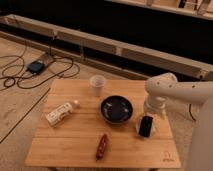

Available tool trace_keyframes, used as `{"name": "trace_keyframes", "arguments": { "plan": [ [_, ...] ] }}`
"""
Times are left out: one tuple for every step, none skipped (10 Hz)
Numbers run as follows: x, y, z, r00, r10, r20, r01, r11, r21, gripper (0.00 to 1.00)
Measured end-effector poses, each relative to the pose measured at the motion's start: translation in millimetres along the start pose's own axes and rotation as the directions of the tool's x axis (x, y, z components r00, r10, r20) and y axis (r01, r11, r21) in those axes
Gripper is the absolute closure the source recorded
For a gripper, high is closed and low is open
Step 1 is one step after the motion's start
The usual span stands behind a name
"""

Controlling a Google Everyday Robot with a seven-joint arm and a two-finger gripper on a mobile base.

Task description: Place the eraser on the white sponge

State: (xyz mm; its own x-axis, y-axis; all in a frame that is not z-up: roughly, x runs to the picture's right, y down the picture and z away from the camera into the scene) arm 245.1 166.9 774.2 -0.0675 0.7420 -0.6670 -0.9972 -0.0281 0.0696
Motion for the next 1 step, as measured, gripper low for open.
{"name": "trace_keyframes", "arguments": {
  "plan": [
    [-0.1,0.4,0.0,1.000,-0.001,0.000,0.001,1.000,0.000,0.20]
  ]
}}
